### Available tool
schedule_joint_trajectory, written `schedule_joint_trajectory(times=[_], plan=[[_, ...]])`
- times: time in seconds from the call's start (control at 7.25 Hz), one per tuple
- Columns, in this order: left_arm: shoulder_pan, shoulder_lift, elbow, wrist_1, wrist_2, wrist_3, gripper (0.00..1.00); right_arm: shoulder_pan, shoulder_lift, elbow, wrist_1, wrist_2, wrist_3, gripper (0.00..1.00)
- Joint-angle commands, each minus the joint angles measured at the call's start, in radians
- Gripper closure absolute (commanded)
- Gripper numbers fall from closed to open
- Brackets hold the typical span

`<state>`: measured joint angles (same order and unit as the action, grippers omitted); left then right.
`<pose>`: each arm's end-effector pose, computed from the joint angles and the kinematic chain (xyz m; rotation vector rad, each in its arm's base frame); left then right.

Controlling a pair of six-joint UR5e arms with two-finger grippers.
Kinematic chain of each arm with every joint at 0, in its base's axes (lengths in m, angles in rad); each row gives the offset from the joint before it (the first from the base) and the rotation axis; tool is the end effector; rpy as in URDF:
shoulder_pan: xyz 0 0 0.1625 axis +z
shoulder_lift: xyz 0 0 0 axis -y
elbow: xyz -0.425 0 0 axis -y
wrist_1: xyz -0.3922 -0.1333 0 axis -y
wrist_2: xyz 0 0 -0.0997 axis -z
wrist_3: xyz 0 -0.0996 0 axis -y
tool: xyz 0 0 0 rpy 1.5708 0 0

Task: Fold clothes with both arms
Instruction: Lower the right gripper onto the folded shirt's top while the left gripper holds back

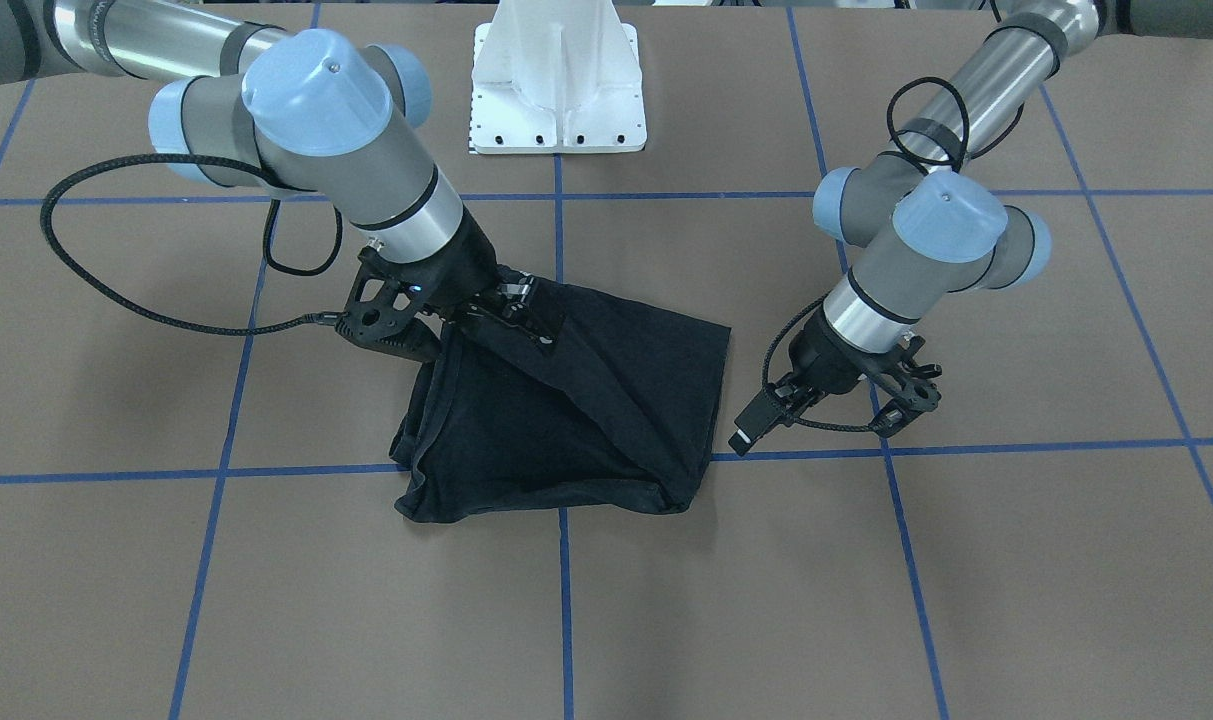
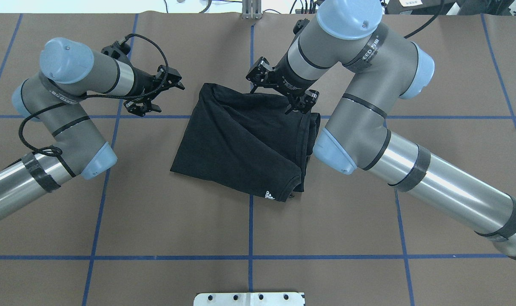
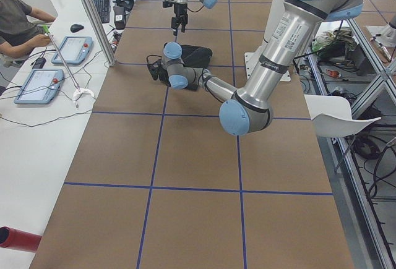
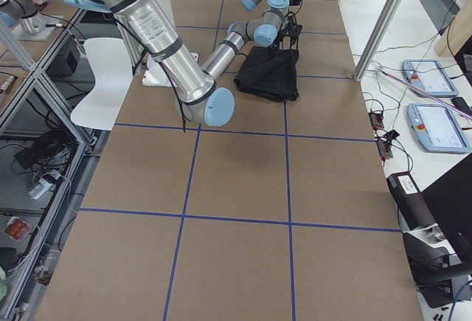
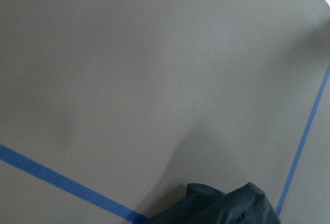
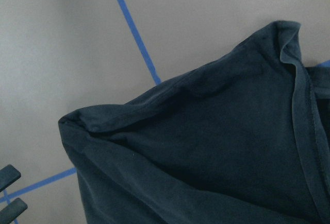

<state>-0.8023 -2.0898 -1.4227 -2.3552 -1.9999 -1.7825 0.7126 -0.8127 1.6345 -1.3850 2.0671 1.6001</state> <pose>0.4201 -0.5667 0.3347 -0.0333 1.2188 -0.6411 -0.4633 -0.5138 0.1463 -0.0972 -1.0867 0.4178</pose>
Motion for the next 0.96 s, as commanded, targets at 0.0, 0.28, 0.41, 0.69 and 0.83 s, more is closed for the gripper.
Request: schedule_joint_trajectory(times=[0.0, 0.28, 0.41, 0.69, 0.83], plan=[[-0.002, 0.011, -0.013, 0.001, 0.000, 0.015, 0.00, -0.172, 0.007, 0.108, -0.267, -0.282, -0.212, 0.01], [-0.008, 0.011, -0.042, 0.034, 0.000, 0.025, 0.00, -0.309, 0.012, 0.116, -0.333, -0.509, -0.380, 0.02], [-0.006, 0.011, -0.057, 0.048, 0.001, 0.025, 0.00, -0.340, 0.012, 0.110, -0.332, -0.562, -0.447, 0.06], [-0.006, 0.013, -0.064, 0.050, 0.003, 0.023, 0.00, -0.348, 0.024, 0.065, -0.330, -0.600, -0.530, 0.15], [-0.006, 0.013, -0.070, 0.051, 0.003, 0.023, 0.00, -0.348, 0.044, 0.023, -0.328, -0.610, -0.569, 0.18]])
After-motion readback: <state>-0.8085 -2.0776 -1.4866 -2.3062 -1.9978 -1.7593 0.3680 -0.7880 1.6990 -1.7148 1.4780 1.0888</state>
